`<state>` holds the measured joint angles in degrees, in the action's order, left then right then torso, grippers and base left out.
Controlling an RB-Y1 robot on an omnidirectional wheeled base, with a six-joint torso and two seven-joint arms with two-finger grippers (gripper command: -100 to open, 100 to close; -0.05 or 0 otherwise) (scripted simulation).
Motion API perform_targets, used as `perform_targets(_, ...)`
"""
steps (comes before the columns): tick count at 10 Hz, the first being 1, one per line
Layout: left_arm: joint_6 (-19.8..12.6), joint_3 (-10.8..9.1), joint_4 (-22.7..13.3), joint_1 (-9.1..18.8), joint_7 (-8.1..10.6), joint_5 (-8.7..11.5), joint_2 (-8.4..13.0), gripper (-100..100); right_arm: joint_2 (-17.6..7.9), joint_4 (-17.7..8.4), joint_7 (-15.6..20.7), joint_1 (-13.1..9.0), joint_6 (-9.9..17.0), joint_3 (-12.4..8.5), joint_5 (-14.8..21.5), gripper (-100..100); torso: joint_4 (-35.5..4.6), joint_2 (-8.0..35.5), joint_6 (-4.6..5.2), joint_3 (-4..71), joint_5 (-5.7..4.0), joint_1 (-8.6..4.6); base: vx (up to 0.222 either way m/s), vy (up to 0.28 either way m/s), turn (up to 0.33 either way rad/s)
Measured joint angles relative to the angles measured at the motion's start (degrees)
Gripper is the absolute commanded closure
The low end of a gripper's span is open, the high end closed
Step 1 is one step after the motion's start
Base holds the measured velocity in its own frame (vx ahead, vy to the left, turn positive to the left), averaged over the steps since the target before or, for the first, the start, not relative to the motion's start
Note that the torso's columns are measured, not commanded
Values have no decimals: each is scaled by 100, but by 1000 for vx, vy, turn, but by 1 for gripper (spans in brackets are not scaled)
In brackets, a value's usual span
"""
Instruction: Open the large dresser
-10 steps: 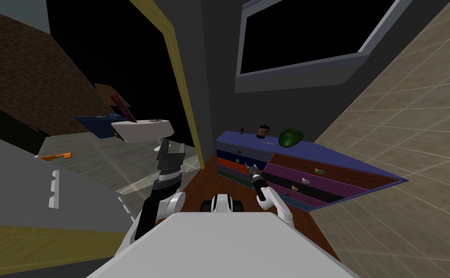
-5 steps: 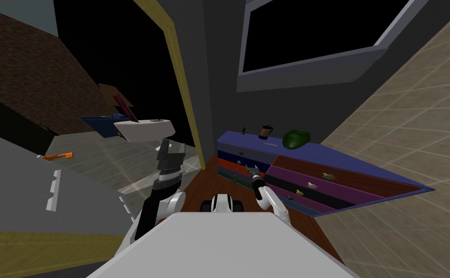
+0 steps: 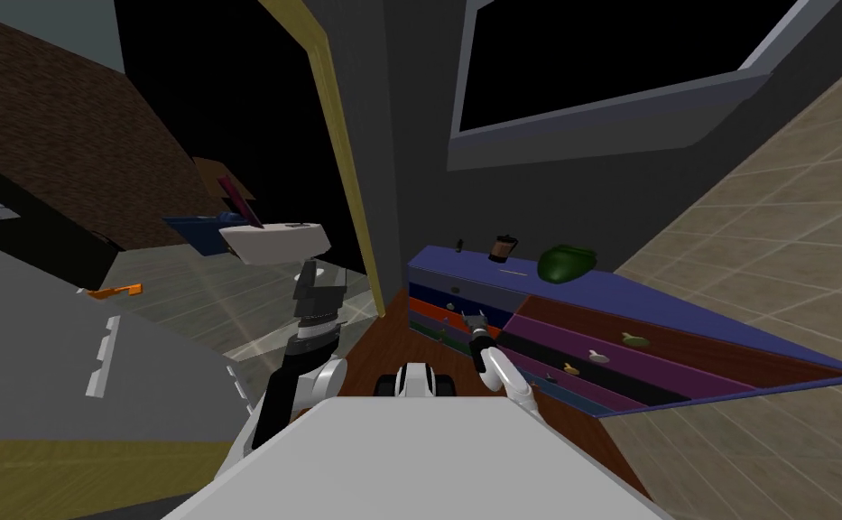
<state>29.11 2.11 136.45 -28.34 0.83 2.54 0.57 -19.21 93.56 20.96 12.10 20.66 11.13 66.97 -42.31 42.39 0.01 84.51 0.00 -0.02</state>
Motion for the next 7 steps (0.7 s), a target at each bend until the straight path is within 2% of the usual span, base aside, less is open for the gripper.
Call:
perform_targets(1,0,0,0,0,0,0,0,0,-26,-178,14,-90,94,32,177,-100,2,-8,-3,4,0,3,34,9,43)
perform_targets(4,0,0,0,0,0,0,0,0,-72,-449,141,-207,443,173,667,-100,3,-11,0,7,1,1,34,12,65)
perform_targets(7,0,0,0,0,0,0,0,0,-164,-843,244,-402,797,313,1166,-100,2,-9,-2,5,0,2,24,9,57)
